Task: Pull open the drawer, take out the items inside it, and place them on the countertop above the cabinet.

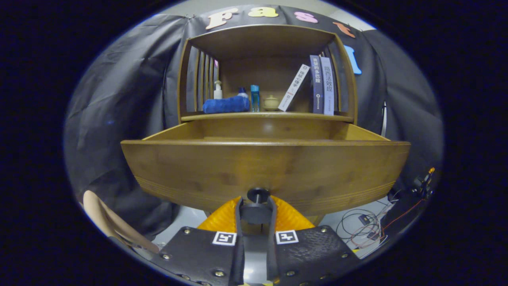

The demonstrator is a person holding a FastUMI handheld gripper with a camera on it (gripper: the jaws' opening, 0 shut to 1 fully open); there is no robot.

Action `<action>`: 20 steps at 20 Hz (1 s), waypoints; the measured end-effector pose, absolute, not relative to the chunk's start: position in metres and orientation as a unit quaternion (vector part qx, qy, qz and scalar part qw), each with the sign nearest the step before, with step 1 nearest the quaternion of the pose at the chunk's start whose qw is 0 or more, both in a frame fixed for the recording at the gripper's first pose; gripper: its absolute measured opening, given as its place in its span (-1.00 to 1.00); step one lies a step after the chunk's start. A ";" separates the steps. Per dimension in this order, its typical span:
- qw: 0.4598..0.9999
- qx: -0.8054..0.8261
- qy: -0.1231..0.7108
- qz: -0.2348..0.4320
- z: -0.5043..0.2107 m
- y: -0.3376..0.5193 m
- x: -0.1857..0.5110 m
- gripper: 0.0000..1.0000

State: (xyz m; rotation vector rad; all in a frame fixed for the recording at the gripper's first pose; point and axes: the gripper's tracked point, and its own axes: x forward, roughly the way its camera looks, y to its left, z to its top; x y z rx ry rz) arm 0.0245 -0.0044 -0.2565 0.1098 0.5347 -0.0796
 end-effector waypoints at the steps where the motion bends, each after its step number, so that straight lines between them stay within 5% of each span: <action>1: 0.959 0.046 0.276 -0.036 -0.261 -0.003 0.023 -0.56; 6: 0.976 0.026 0.211 -0.049 -0.207 -0.016 0.011 0.53; 10: 0.988 0.027 0.140 -0.051 -0.132 -0.023 0.042 0.52; 13: 0.990 0.005 0.134 -0.049 -0.108 -0.031 0.090 0.70; 16: 0.980 -0.013 0.197 -0.014 -0.122 -0.024 0.131 0.91; 20: 0.951 -0.034 0.307 0.024 -0.163 -0.020 0.168 0.90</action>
